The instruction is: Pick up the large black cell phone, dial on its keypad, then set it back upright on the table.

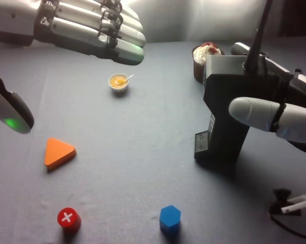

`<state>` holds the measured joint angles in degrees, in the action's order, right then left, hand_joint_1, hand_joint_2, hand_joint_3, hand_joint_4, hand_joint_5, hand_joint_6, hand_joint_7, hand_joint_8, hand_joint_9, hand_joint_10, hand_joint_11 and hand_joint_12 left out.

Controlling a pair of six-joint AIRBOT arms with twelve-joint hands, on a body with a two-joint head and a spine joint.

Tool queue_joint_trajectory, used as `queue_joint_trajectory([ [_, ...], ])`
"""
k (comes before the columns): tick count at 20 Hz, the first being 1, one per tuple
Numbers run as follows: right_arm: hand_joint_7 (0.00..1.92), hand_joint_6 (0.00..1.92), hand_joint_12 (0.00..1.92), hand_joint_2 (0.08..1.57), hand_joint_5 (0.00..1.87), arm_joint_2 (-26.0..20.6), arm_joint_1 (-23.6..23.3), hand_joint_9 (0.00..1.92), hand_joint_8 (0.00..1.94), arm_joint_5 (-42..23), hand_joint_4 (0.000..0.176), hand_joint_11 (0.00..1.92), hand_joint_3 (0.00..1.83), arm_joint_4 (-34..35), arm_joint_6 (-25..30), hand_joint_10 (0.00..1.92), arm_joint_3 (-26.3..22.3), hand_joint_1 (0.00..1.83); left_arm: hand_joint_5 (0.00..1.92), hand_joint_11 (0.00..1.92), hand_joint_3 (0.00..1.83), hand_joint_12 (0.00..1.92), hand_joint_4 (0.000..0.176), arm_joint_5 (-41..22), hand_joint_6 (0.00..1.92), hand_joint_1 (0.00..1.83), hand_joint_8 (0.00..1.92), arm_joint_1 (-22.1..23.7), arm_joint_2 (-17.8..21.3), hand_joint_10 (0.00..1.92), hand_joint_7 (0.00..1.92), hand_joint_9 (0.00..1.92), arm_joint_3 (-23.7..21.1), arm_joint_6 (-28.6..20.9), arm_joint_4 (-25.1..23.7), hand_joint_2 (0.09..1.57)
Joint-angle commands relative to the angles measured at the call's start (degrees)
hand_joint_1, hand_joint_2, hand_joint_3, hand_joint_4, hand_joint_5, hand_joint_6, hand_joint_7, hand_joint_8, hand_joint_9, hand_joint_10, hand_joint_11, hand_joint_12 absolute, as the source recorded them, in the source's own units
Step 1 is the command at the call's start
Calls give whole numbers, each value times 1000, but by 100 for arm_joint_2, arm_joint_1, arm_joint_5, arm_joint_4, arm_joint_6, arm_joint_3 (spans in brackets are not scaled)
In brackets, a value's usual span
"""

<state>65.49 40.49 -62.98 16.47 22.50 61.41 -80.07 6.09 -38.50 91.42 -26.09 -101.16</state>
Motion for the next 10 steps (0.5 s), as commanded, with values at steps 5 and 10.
queue_joint_trajectory([
  [5,711,58,1661,1162,848,12,-221,846,943,-644,0,566,0,-205,82,1219,64,1598,28,0,0,202,0,19,0,175,0,174,17,0,48,54,64,-331,577,1011],
  [10,927,899,1256,1125,916,-46,-347,942,1114,-616,0,937,0,-370,83,1242,106,1382,23,0,0,236,0,141,3,172,4,187,-12,3,59,53,328,-391,482,1011],
])
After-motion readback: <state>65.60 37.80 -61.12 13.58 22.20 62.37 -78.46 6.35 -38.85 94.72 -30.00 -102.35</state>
